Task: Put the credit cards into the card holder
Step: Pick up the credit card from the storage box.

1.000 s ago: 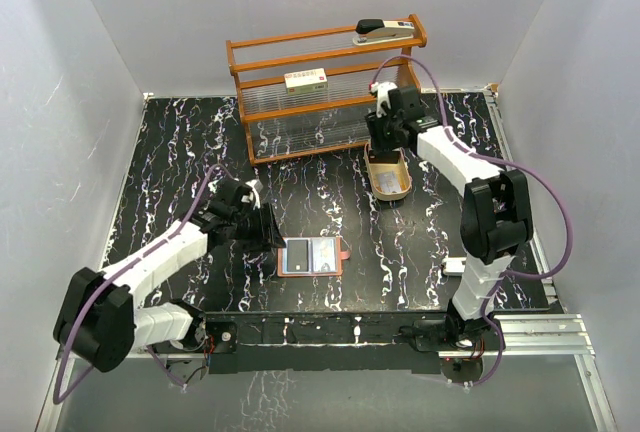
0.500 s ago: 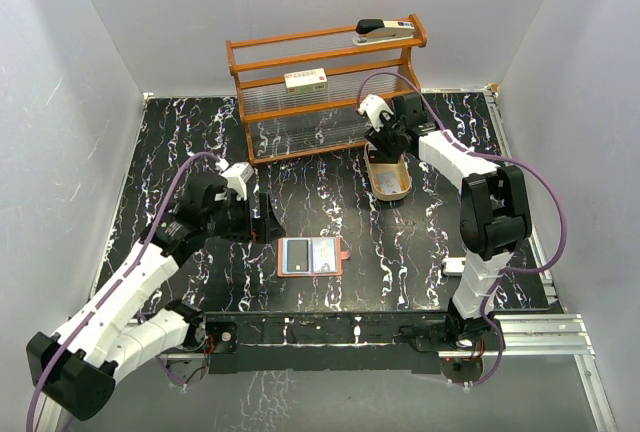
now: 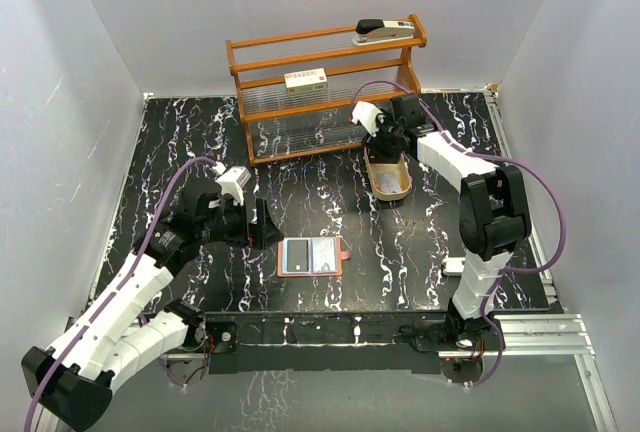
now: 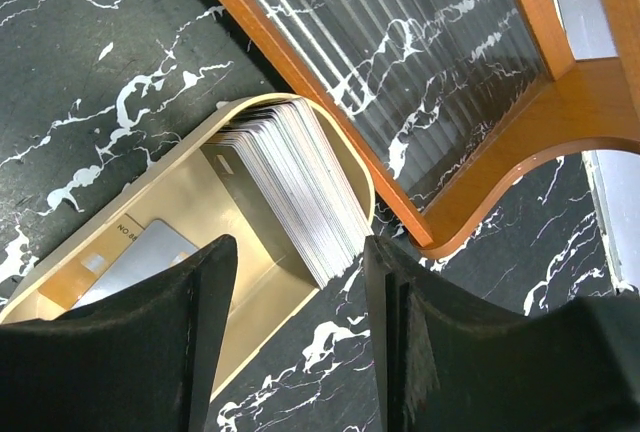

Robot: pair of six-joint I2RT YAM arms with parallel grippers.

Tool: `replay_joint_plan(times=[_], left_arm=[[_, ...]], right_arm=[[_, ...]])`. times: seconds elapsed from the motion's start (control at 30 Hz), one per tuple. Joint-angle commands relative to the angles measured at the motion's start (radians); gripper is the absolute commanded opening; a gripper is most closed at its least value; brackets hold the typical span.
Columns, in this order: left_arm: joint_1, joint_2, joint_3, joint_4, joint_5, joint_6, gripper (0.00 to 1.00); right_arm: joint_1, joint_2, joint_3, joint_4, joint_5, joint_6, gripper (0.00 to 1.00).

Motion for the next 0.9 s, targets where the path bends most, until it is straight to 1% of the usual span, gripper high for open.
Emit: replay_joint_plan(times=[0.0, 0.17, 0.3, 0.4, 0.53, 0.7, 0.87], left_arm=[[-0.003, -0.026, -0.006, 0.008, 0.013, 0.011, 0.99], [-0.003, -0.036, -0.007, 0.013, 0.021, 0.014, 0.99], [-0.003, -0.034, -0.008, 0.014, 0.021, 0.013, 0.99], [-0.003, -0.029, -0.009, 0.015, 0.022, 0.013, 0.99], [-0.003, -0.032, -0.012, 0.019, 0.028, 0.013, 0.99], [-0.003, -0.027, -0.01, 0.017, 0.034, 0.016, 0.99], [-0.003, -0.041, -0.015, 0.026, 0.05, 0.019, 0.99]], right_arm=[[0.006, -0.023, -0.022, 0.058, -0.017, -0.072, 0.52], [0.009, -0.031, -0.056, 0.077, 0.002, -0.128, 0.56], [0.01, -0.019, -0.06, 0.064, 0.009, -0.157, 0.56], [0.015, -0.014, -0.073, 0.09, 0.011, -0.172, 0.57], [0.018, 0.01, -0.056, 0.129, 0.02, -0.149, 0.58], [0.029, 0.053, -0.044, 0.151, 0.07, -0.168, 0.58], [0.03, 0.067, -0.06, 0.169, 0.083, -0.176, 0.59]])
